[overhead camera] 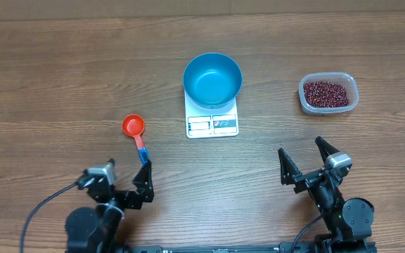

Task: Scoop item into bowl and weigh 150g on scale
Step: 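Raise the left arm and move the left gripper above the red measuring cup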

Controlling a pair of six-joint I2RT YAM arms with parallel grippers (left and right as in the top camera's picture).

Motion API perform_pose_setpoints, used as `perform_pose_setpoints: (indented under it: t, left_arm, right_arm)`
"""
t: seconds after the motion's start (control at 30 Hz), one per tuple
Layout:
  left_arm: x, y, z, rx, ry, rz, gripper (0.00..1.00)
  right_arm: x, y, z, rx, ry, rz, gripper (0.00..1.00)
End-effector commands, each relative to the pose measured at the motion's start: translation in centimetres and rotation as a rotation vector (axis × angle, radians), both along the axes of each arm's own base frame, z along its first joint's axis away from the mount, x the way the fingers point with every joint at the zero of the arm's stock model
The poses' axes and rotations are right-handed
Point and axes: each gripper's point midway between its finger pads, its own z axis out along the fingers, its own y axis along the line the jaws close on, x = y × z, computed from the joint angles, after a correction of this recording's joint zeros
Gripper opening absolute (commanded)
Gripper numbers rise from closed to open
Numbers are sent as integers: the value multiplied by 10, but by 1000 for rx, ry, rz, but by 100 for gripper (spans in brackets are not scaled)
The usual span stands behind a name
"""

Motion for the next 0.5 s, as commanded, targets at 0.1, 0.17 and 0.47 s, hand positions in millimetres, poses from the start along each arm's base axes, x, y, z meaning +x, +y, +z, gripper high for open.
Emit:
perform_pose_setpoints:
  t: [0.1,0.17,0.47]
  left_arm:
    - [-18,23,72,76,-102,118,100]
    - [-19,25,88,100,-109,124,100]
    - [12,27,148,212,13,112,100]
  right_arm:
    - [0,1,-3,0,1,5,100]
    - [0,1,-3,0,0,5,100]
    - [0,1,-3,0,0,5,100]
